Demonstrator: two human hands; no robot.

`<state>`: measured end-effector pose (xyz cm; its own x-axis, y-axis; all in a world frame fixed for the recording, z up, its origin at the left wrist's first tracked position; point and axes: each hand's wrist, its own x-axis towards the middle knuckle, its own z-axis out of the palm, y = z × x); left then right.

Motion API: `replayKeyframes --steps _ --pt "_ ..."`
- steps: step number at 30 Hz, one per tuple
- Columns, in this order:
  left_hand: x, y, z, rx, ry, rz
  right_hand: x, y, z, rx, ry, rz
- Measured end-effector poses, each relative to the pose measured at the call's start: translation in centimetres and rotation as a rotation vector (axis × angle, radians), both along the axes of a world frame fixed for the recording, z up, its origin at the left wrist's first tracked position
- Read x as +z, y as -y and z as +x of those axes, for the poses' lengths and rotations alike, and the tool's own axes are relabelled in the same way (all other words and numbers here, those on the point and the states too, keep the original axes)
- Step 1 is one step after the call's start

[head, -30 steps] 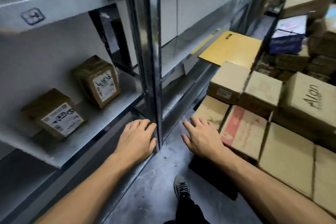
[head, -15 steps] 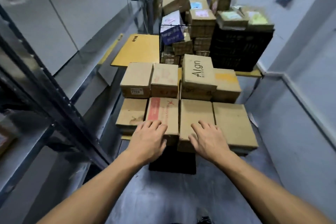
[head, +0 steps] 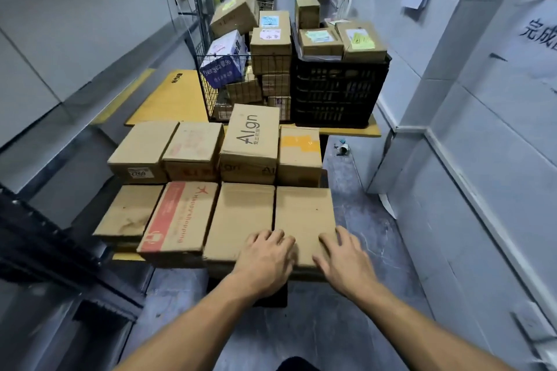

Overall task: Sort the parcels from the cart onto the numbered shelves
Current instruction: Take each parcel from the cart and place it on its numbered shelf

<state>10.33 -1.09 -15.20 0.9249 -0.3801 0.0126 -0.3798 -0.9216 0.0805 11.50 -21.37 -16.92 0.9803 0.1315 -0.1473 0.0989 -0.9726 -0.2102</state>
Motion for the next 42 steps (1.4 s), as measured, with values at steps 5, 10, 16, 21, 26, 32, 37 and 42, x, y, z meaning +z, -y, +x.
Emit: replayKeyframes --steps 5,10,16,21,26,32,37,42 --pt "-1.6 2.4 -0.4 0.163 -0.031 -0.035 -2.2 2.2 0.3 -0.031 -0.073 0.233" --pt "-1.6 2.8 -1.2 0.28 -0.026 -0.004 -3.1 3.2 0.6 -0.07 -0.178 0.458" --pt "-1.8 4.2 -1.5 0.284 -0.008 -0.013 -2.2 3.2 1.2 -0.165 -0.198 0.66" --pt "-0.9 5.1 -2.0 0.289 0.02 -0.306 -1.2 4.9 0.6 -0.227 -0.147 0.789" --pt "1.7 5.8 -2.3 0.276 0.038 -0.825 -0.4 6.6 -0.5 -0.233 -0.057 1.003" --pt "2.9 5.4 -1.3 0.475 0.025 -1.06 0.4 7.6 -1.1 -0.195 -0.009 1.171" --pt "2.8 5.7 -1.2 0.539 -0.102 -1.145 1.6 7.5 -0.9 -0.137 -0.01 1.245" --pt "4.1 4.9 -1.1 0.555 -0.185 -1.391 3.5 7.0 -1.1 -0.03 0.014 1.072"
